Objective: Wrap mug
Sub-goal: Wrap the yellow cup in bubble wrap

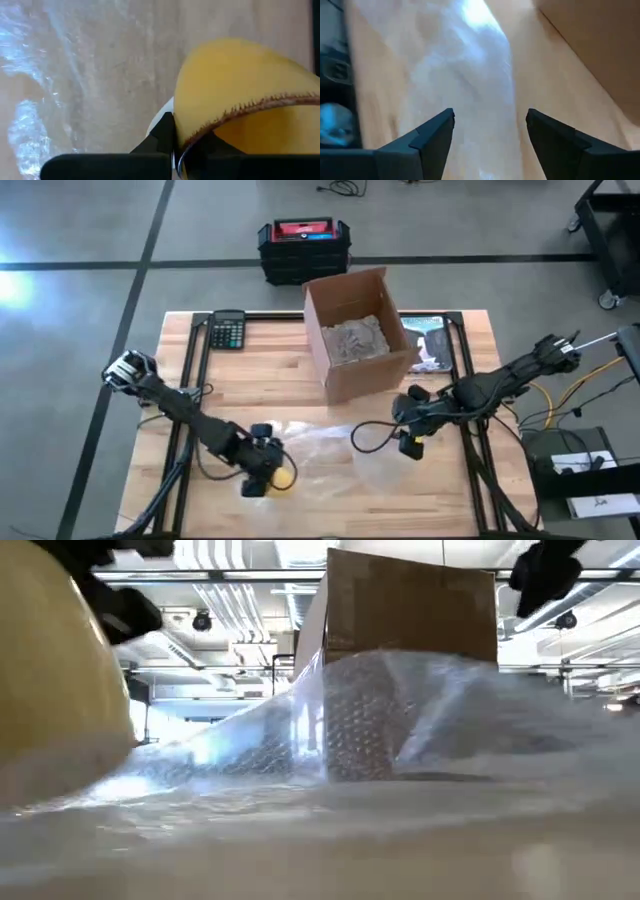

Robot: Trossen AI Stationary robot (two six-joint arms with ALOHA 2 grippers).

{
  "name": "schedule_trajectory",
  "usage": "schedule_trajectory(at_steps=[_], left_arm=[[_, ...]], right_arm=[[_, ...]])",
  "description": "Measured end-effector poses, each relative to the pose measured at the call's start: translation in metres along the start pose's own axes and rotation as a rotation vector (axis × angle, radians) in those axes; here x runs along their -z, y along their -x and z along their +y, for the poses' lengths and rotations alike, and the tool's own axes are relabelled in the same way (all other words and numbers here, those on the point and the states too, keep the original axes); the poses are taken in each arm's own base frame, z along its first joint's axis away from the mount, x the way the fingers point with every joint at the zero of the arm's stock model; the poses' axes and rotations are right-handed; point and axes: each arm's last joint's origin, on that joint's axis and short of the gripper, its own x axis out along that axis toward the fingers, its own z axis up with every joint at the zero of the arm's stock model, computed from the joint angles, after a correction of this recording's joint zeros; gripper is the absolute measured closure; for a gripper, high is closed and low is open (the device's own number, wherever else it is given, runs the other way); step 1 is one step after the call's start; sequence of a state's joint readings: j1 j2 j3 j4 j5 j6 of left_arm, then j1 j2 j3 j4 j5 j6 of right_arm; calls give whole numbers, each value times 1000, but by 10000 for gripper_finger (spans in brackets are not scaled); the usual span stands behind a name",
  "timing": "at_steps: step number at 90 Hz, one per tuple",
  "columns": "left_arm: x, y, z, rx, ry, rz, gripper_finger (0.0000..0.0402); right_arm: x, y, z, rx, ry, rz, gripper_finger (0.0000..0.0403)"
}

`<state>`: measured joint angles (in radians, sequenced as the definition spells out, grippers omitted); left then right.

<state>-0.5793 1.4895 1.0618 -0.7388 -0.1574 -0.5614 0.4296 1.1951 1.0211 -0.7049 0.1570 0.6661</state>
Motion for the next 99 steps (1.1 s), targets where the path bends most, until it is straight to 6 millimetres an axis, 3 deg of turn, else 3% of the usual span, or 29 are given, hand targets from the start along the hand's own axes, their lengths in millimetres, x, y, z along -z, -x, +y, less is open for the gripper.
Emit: schedule_trajectory(at_steps=[15, 27, 42, 56, 64, 75, 90, 99], left_arm=[[-6, 15, 5, -59, 4, -149, 401], [-20, 15, 3, -47, -26, -276, 401], [-33, -10, 6, -68, -48, -306, 401], [-34, -37, 10, -120, -42, -234, 401], [-31, -45, 7, -109, -47, -194, 401], [-26, -46, 3, -74, -30, -152, 401], [-21, -43, -1, -67, -37, -131, 401], [-24, -35, 0, -72, -46, -146, 401]], right_arm=[[-8, -35, 25, -224, 133, -262, 177], [-8, -74, 47, -373, 196, -301, 190], [-7, -133, 55, -283, 244, -119, 209], [-11, -164, 42, -62, 240, 168, 231], [-11, -164, 29, 154, 254, 331, 245], [-15, -144, 20, 458, 327, 426, 262], [-32, -102, 15, 774, 407, 337, 283], [-41, -81, 16, 824, 393, 247, 293]])
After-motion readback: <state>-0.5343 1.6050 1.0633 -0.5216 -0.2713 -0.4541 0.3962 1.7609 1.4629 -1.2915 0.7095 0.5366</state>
